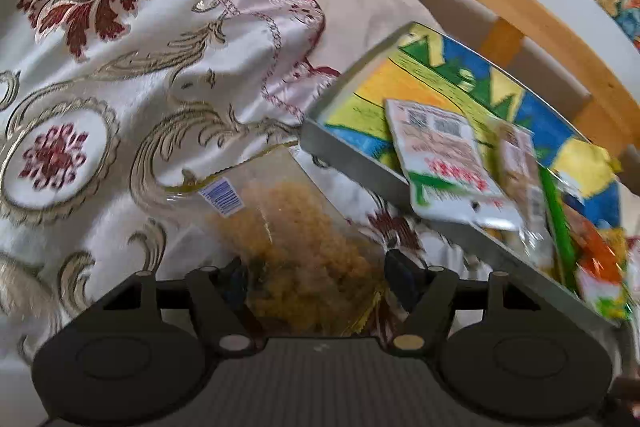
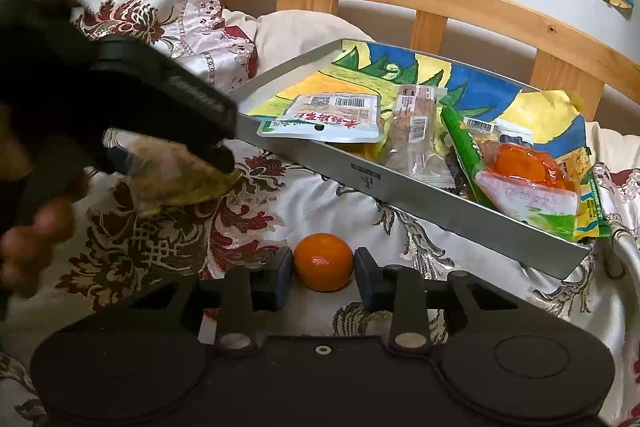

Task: Organize snacks
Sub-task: 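Grasp the clear shredded-snack bag with the left gripper while the right grasps the orange, then carry the clear bag and the orange over the dinosaur tray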

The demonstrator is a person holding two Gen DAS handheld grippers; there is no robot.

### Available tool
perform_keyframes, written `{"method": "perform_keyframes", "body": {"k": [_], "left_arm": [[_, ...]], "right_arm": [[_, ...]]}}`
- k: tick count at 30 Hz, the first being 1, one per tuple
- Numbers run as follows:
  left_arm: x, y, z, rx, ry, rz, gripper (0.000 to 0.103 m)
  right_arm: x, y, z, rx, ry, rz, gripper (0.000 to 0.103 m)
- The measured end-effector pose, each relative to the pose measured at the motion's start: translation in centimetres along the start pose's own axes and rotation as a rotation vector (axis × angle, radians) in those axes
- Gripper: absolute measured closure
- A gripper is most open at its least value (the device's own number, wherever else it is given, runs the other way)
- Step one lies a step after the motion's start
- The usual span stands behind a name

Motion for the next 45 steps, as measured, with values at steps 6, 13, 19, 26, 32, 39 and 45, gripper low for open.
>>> {"method": "perform_keyframes", "body": {"k": [6, 13, 19, 26, 32, 39, 45], "left_arm": [[-2.1, -0.7, 2.3, 0.098, -0.037, 0.058, 0.03], [-2.7, -1.6, 3.6, 0.141, -0.058, 0.095, 0.027], [-2.4, -1.5, 3.4, 0.067, -0.077, 0.127, 0.012], [-2.0, -1.0, 4.0, 0.083, -0.049, 0.079, 0.013], [-2.2, -0.6, 4.4, 0.133, -0.036, 0.071, 0.031], [-2.8, -0.5, 4.7, 0.136, -0.037, 0.087, 0.036], [-3.1, -0.6, 4.9, 0.142, -0.038, 0.095, 0.036]], "right_arm": [[-0.4, -0.1, 0.0, -0.028, -0.011, 0.018, 0.067], [-1.1, -0.4, 0.3, -0.085, -0.024, 0.054, 0.067], [-0.8, -0.5, 0.7, -0.111, -0.036, 0.069, 0.067], [-0.7, -0.5, 0.8, -0.114, -0.037, 0.072, 0.067], [-0.5, -0.6, 0.7, -0.117, -0.043, 0.075, 0.067], [-0.5, -0.7, 0.7, -0.14, -0.048, 0.082, 0.067], [-0.6, -0.8, 0.7, -0.149, -0.049, 0.087, 0.067]]}}
Point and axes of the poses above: each gripper's, at about its wrist camera, not at the fingertips, and x roughly the way its jaws point, y to its right, z to its underside, the point moved 9 cm from there along x, roughly the way its jaws point, and after that the axes turned 11 degrees about -z, right-handed, at the moved point
